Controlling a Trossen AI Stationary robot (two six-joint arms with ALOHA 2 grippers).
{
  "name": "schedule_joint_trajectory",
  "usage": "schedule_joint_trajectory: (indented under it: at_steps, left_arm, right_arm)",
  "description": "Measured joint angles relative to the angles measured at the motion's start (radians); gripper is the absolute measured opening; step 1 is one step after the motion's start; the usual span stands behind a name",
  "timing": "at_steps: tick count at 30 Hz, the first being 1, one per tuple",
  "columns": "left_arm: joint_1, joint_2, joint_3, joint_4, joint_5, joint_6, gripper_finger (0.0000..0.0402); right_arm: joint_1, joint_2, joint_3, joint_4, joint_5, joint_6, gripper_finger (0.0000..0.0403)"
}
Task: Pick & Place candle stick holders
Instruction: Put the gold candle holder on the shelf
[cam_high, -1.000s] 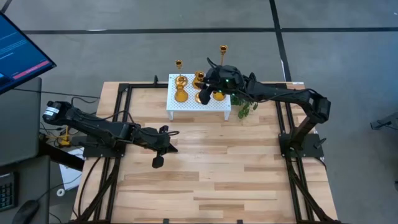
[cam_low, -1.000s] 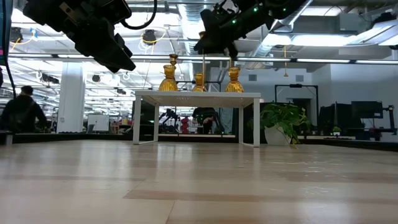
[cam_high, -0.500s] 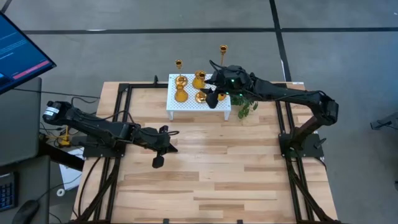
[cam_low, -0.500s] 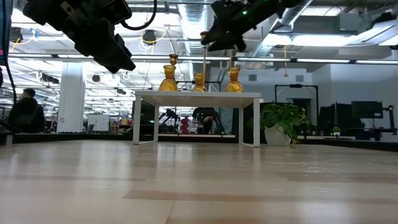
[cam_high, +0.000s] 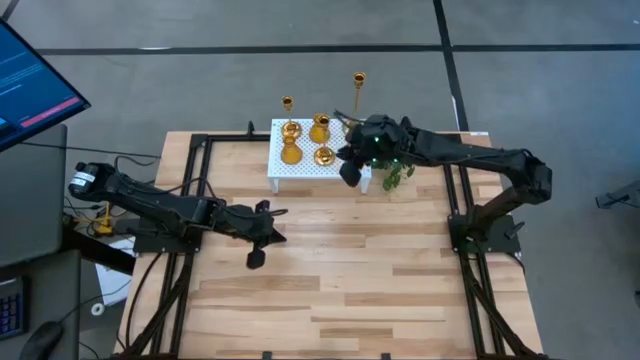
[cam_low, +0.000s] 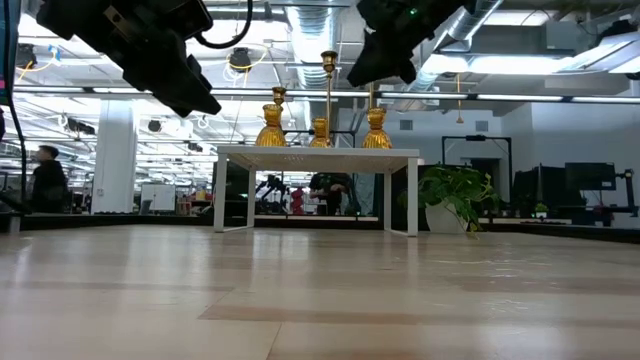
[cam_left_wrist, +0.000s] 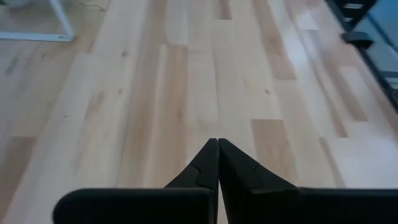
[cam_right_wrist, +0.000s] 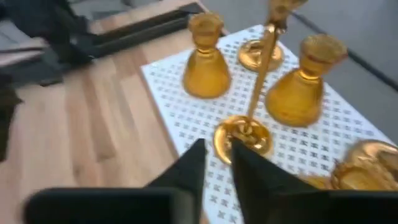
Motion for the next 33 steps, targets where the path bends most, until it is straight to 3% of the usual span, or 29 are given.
schedule_joint_trajectory:
  at_steps: [3,8,17,27,33]
  left_arm:
    - [0.0,0.0,0.0,0.0,-0.049,0.002,0.0005]
    - [0.0,0.0,0.0,-0.009,-0.061,0.048,0.0004]
    - [0.003,-0.056,0.0,-0.071,-0.145,0.183,0.0004]
    - [0.0,-0.151,0.0,-0.114,-0.146,0.171,0.0007]
    - [0.0,-0.155,0.0,-0.133,-0.145,0.15,0.0007]
  right_arm:
    - [0.051,-0.001,-0.032,0.015,0.148,0.001,0.0012]
    - [0.156,-0.002,-0.088,0.061,0.414,0.037,0.0003]
    - [0.305,-0.004,-0.295,0.194,0.478,0.179,0.0]
    - [0.55,0.0,-0.489,0.432,0.731,0.43,0.0]
    - [0.671,0.023,-0.495,0.488,0.886,0.522,0.0]
